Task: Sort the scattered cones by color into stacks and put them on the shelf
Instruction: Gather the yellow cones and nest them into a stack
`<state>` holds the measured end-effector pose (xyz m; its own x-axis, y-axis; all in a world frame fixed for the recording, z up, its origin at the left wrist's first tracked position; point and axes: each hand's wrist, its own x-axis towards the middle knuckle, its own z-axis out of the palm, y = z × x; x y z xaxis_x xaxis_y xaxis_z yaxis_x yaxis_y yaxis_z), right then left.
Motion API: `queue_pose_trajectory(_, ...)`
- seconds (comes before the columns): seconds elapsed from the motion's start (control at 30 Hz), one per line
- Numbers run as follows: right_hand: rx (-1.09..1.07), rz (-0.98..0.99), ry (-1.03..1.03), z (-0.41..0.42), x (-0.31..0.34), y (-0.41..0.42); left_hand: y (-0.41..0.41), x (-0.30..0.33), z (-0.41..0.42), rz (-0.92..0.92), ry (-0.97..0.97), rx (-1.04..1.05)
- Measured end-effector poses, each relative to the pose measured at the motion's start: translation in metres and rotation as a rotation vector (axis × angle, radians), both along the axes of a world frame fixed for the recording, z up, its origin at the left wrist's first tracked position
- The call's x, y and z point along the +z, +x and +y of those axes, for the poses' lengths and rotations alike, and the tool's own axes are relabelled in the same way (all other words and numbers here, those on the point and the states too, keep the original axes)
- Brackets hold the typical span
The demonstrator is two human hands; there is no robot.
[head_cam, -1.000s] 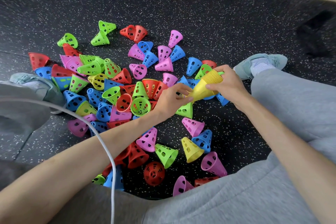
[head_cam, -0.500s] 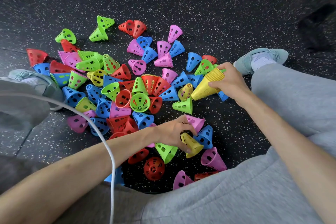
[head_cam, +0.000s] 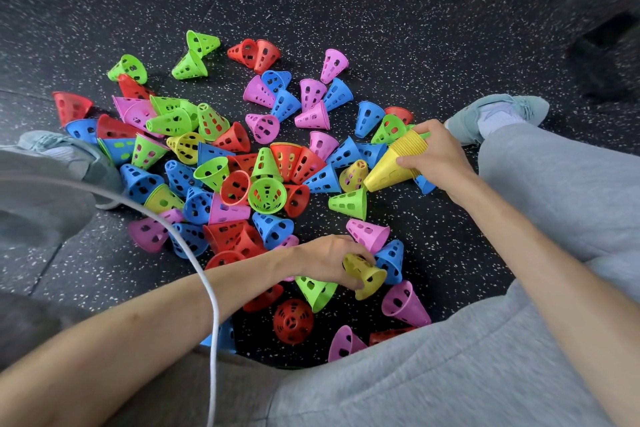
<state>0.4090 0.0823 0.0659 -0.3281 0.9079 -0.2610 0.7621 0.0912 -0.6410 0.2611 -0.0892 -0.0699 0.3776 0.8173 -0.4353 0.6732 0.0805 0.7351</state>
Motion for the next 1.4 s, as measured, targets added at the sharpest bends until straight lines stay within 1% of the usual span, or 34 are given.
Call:
queue_pose_trajectory(0.13, -0.023, 0.029, -0.002, 0.002, -0.001, 0.001, -0.01, 0.016, 0.011, -0.101, -0.044, 0.137)
queue_pose_trajectory(0.23, -0.056, 0.089, 0.034, 0.002, 0.001, 0.0, -0.022, 0.031, 0.024, -0.192, -0.047, 0.268)
queue_pose_trajectory(0.33, -0.091, 0.162, 0.097, 0.004, 0.002, -0.001, -0.035, 0.046, 0.039, -0.248, 0.008, 0.404)
queue_pose_trajectory(0.43, -0.125, 0.225, 0.132, 0.005, 0.003, 0.0, -0.048, 0.053, 0.046, -0.301, 0.08, 0.622)
queue_pose_trajectory(0.53, -0.14, 0.293, 0.152, 0.002, 0.005, 0.0, -0.055, 0.056, 0.048, -0.393, 0.131, 0.815)
queue_pose_trajectory(0.63, -0.087, 0.352, 0.124, 0.0, 0.006, -0.001, -0.053, 0.062, 0.052, -0.482, 0.156, 0.908)
queue_pose_trajectory(0.7, -0.024, 0.348, 0.101, -0.002, 0.007, -0.003, -0.051, 0.067, 0.056, -0.5, 0.174, 0.932)
queue_pose_trajectory(0.83, 0.064, 0.342, 0.068, -0.009, 0.005, -0.013, -0.049, 0.071, 0.064, -0.45, 0.223, 0.875)
queue_pose_trajectory(1.03, 0.036, 0.424, 0.008, -0.007, 0.005, -0.031, -0.059, 0.076, 0.071, -0.397, 0.334, 0.84)
queue_pose_trajectory(1.13, 0.047, 0.419, 0.0, -0.005, 0.007, -0.044, -0.072, 0.083, 0.071, -0.361, 0.358, 0.829)
queue_pose_trajectory(1.27, 0.106, 0.405, -0.019, -0.003, 0.011, -0.074, -0.097, 0.093, 0.068, -0.255, 0.428, 0.87)
queue_pose_trajectory(1.4, 0.213, 0.333, -0.035, -0.005, 0.011, -0.113, -0.13, 0.095, 0.057, -0.166, 0.452, 0.906)
